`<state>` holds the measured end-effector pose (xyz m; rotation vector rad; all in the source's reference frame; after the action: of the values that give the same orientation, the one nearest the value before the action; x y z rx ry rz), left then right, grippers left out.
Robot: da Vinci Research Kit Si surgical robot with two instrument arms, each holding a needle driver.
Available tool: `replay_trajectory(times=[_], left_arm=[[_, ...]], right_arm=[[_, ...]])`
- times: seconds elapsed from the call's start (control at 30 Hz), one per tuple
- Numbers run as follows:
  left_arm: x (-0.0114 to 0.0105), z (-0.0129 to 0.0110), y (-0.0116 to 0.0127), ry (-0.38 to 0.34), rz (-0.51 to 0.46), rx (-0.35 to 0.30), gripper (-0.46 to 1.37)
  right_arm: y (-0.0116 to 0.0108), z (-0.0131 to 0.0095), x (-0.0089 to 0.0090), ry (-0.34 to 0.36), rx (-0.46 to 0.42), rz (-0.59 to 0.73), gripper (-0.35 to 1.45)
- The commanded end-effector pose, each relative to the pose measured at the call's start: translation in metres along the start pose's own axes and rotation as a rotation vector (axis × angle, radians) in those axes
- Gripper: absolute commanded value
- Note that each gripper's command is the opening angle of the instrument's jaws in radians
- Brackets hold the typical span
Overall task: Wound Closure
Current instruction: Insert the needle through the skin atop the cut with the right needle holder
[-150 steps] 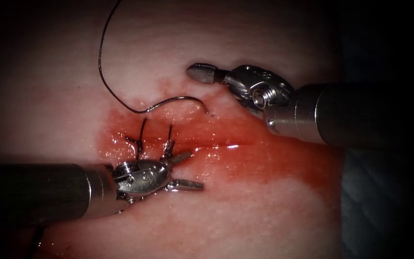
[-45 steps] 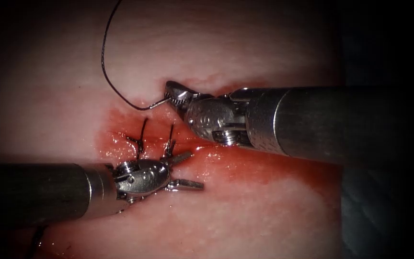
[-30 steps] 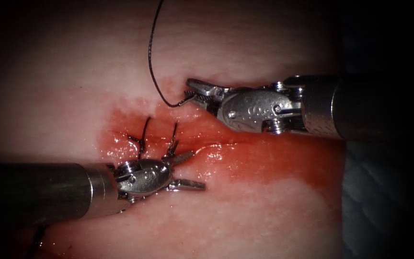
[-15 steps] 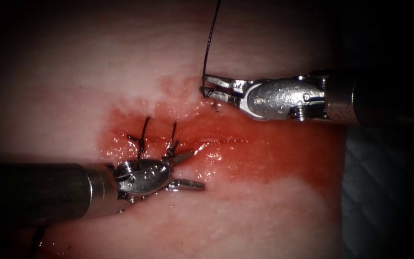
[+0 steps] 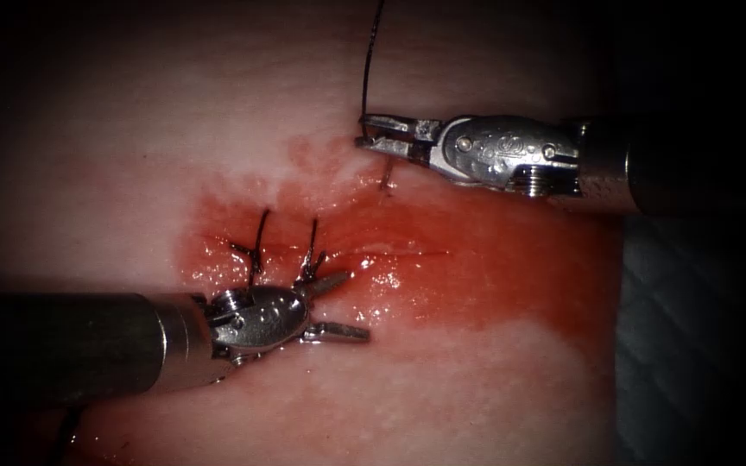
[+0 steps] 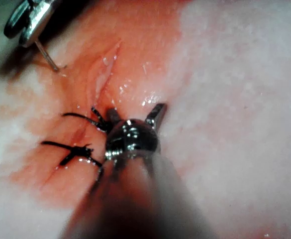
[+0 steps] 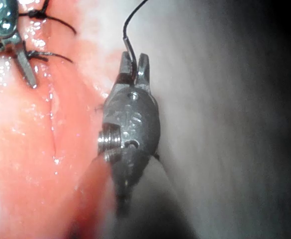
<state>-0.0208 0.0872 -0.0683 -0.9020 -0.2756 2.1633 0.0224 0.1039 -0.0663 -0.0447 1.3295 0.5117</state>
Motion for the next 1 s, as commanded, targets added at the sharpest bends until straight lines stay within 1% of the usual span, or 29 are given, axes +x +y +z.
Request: replay_trajectory(times=[0.03,0.17,0.27,0.43,0.5,0.6,0.8,1.0], left_arm=[[0.0,0.0,0.0,0.0,0.0,0.005,0.69],[0.0,0.0,0.0,0.0,0.0,0.005,0.69],[0.0,0.0,0.0,0.0,0.0,0.005,0.69],[0.0,0.0,0.0,0.0,0.0,0.005,0.69],[0.0,0.0,0.0,0.0,0.0,0.005,0.69],[0.0,0.0,0.0,0.0,0.0,0.005,0.69],[0.0,0.0,0.0,0.0,0.0,0.005,0.69],[0.0,0.0,0.0,0.0,0.0,0.005,0.69]], right_arm=[[-0.0001,0.0001,-0.0001,0.006,-0.001,0.007,-0.35],[-0.0002,0.0014,-0.0001,0.036,-0.021,0.027,-0.35],[-0.0006,0.0023,-0.0001,0.044,-0.033,0.031,-0.35],[-0.0012,0.0027,-0.0009,0.062,-0.035,0.081,-0.35],[-0.0012,0.0027,-0.0014,0.076,-0.05,0.129,-0.35],[-0.0008,0.0026,-0.0016,0.08,-0.067,0.152,-0.35],[0.0016,0.0025,-0.0006,0.1,-0.091,0.165,-0.35],[0.0024,0.0032,-0.0006,0.107,-0.099,0.202,-0.35]])
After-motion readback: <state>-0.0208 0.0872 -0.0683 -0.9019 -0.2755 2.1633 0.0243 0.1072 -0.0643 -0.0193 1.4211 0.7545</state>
